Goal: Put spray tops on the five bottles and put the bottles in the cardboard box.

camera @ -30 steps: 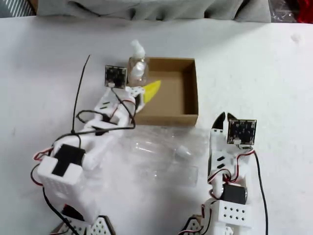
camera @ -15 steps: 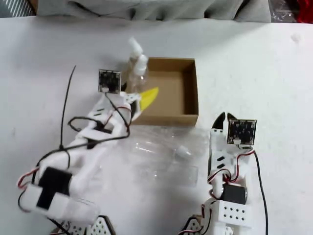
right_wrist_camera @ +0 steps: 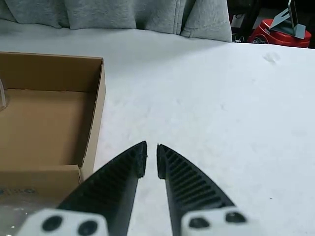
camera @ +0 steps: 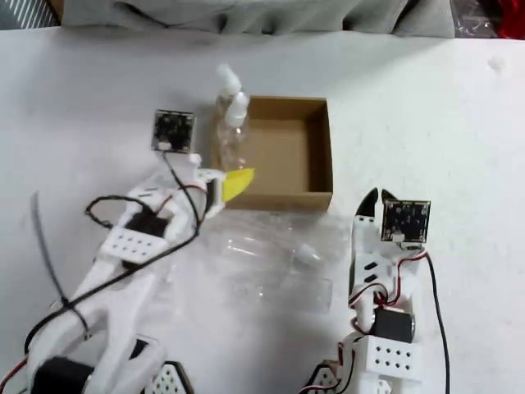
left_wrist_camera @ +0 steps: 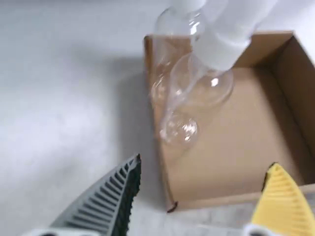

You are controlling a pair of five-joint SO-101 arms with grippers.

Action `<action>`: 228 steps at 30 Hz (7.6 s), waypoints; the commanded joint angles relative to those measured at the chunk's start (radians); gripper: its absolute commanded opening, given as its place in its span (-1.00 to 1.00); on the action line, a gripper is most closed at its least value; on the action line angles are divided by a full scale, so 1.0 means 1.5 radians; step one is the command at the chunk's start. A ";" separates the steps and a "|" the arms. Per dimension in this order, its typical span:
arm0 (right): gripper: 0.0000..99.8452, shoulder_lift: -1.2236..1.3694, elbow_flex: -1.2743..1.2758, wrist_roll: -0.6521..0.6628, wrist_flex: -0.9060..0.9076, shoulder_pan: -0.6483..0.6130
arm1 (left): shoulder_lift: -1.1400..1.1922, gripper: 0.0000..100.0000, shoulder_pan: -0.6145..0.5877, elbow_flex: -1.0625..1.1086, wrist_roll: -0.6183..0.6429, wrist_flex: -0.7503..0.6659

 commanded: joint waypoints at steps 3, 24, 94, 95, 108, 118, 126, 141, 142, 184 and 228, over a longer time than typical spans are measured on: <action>-0.97 -0.002 0.005 0.041 -0.006 0.005 | -0.117 -0.28 -0.032 -0.005 -0.008 0.190; -0.96 0.005 -0.447 0.423 0.649 -0.361 | -0.326 -0.61 -0.427 0.109 -0.009 0.342; -0.97 0.675 -0.799 -0.187 0.327 -0.588 | 0.010 -0.95 -0.484 0.057 0.020 0.091; -0.97 0.686 -0.801 -0.214 0.289 -0.588 | 0.010 -0.95 -0.485 0.057 0.020 0.091; -0.96 1.013 -0.954 -0.318 0.051 -0.640 | 0.011 -0.95 -0.535 0.059 0.094 0.044; -0.90 1.247 -1.154 -0.319 0.082 -0.668 | 0.011 -0.95 -0.535 0.057 0.095 0.043; -0.51 1.253 -1.279 -0.338 0.269 -0.666 | 0.011 -0.95 -0.535 0.061 0.095 0.018; -0.59 1.079 -1.490 -0.217 0.782 -0.624 | 0.011 -0.95 -0.535 0.063 0.095 0.020; -0.65 1.064 -1.488 -0.211 0.806 -0.624 | 0.011 -0.95 -0.535 0.063 0.095 0.020; -0.55 1.077 -0.896 0.551 0.423 -0.746 | 0.012 -0.95 -0.568 0.057 0.097 0.015; -0.97 1.127 -1.311 0.235 0.687 -0.622 | 0.012 -0.95 -0.564 0.059 0.096 0.014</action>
